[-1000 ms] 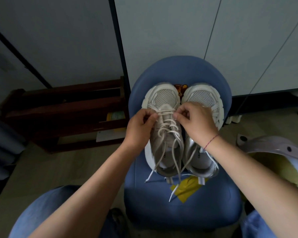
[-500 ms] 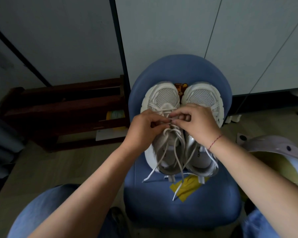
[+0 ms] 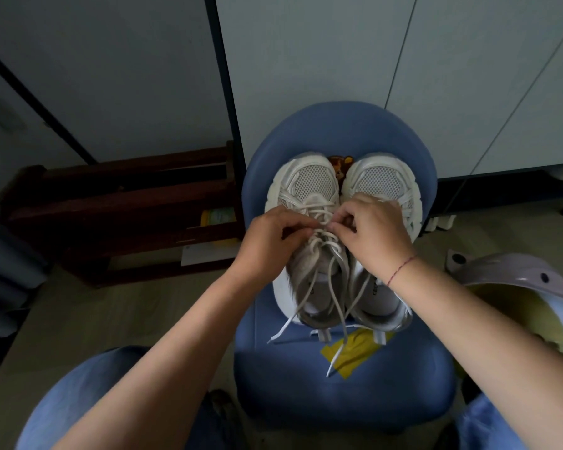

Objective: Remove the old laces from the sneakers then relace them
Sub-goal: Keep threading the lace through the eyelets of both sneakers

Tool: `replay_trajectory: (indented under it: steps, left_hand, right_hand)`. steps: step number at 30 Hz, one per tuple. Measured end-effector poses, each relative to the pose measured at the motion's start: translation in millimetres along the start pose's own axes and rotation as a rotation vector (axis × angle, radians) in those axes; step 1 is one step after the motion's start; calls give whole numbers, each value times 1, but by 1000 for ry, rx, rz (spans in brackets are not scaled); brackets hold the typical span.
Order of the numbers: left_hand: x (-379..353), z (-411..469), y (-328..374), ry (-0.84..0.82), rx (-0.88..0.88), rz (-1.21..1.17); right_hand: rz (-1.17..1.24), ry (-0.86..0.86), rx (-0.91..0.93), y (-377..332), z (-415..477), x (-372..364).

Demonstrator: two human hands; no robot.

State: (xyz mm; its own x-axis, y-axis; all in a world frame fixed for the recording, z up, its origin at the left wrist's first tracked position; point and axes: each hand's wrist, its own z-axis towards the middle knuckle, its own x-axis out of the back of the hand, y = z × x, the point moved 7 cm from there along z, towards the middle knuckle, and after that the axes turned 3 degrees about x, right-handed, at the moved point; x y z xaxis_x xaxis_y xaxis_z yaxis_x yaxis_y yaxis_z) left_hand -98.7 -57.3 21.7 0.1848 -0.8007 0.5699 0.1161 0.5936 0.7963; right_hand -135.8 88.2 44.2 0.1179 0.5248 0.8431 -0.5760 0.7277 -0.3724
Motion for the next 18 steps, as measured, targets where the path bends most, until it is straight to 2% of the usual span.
replay_trajectory:
  steps: [5,11,15,18]
  left_hand:
    - [-4,1,4,-55,-30,52]
    - [-7,6,7,-117,19,74]
    - [-7,4,-10,-127,245,-281]
    - [-8,-2,-15,-111,322,-474]
  right_hand:
    - [3,-160,-15,0,0,-6]
    - [98,-206,-23,3,-2,-5]
    - [123,-203,-11,3,-2,-6]
    - [129,-191,-6,4,-2,-4]
